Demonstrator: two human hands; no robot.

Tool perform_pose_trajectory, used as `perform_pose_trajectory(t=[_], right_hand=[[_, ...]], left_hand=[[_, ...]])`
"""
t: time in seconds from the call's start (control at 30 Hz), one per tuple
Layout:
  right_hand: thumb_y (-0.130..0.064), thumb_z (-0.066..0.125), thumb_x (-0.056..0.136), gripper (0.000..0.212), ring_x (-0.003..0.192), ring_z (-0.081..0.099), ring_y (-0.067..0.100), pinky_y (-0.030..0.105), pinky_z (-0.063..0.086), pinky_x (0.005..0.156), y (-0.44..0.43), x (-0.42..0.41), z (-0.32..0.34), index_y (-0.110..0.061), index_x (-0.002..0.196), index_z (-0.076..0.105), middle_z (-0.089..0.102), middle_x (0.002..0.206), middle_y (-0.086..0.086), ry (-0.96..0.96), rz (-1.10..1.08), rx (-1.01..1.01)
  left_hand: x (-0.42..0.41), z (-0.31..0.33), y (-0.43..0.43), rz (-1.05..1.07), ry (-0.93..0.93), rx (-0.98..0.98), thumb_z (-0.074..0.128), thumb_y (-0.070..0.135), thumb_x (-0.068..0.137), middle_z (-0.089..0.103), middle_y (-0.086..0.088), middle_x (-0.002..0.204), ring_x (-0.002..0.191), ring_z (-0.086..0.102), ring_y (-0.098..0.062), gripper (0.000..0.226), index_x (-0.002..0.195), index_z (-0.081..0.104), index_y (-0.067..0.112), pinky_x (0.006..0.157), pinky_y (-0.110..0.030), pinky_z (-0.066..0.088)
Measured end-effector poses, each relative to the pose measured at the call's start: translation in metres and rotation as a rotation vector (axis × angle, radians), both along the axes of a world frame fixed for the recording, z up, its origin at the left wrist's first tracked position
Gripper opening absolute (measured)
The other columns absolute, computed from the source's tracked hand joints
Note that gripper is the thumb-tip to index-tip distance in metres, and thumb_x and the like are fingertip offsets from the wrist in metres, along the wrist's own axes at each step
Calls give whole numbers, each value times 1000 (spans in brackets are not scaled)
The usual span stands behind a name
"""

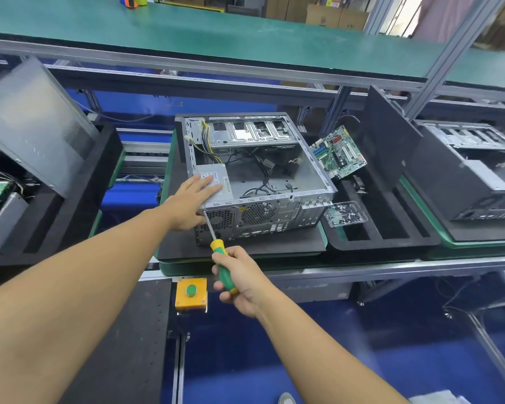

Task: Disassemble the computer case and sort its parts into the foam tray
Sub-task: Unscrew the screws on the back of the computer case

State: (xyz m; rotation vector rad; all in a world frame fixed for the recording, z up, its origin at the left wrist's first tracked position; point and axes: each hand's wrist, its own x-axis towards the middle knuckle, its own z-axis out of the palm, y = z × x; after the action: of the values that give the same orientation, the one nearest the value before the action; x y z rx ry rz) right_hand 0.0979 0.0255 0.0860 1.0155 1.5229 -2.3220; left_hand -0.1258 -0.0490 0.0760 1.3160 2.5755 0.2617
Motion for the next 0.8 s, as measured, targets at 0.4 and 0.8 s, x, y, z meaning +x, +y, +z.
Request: perform_pose_trajectory(t=[0.4,0.8], right_hand=[[-24,56,99,15,64,56,17,28,48,48,0,2,0,-18,112,57,56,95,9,-3,-3,-19],[-24,40,101,33,63,50,17,28,41,47,-4,-4,-3,-5,104,67,62,83,8,-35,-58,-144]], left_hand=[[3,2,0,-7,-3,12,70,19,89,-4,8,166,152,-10,-19,94,158,8,35,118,-56,25],[28,-3,-20,158,68,209,72,29,75,-2,8,166,151,1,-16,116,157,-9,29,119,-53,13]])
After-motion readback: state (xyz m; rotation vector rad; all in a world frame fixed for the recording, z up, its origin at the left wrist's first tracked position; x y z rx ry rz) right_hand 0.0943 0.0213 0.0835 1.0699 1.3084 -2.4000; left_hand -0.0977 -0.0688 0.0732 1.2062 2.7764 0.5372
